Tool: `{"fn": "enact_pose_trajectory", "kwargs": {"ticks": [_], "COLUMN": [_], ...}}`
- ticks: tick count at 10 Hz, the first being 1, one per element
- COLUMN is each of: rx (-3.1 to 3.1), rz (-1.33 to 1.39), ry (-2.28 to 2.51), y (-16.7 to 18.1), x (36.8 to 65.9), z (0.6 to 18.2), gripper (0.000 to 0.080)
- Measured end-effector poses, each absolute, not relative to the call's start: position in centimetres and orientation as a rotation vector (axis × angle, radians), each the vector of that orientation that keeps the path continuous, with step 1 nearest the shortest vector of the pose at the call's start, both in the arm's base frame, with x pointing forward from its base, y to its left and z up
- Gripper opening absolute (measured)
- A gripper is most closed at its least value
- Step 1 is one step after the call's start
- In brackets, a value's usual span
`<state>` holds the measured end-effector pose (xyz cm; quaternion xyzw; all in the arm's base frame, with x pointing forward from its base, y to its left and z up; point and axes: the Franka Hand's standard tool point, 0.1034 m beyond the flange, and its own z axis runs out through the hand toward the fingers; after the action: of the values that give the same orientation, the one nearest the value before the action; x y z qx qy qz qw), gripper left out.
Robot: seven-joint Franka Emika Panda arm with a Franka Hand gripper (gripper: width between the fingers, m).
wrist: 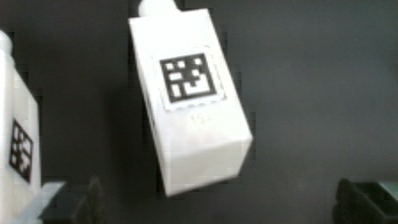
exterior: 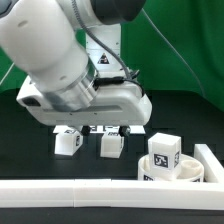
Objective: Assemble stool
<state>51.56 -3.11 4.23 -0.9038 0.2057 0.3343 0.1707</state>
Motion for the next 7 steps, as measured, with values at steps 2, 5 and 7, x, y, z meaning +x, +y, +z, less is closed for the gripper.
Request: {"fn": "enact_pose_trajectory", "kwargs": {"ticks": [2, 5, 7], "rx": [-2.474, -2.492, -2.521], "rz": [1.109, 1.204, 1.203], "ry": [0.541, 0.471, 0.423], "y": [-3.0, -2.8, -2.4], "x": [50.9, 50.7, 50.7], "z": [4.1, 2.8, 2.4], "gripper": [0.0649, 0.0649, 0.0649]}}
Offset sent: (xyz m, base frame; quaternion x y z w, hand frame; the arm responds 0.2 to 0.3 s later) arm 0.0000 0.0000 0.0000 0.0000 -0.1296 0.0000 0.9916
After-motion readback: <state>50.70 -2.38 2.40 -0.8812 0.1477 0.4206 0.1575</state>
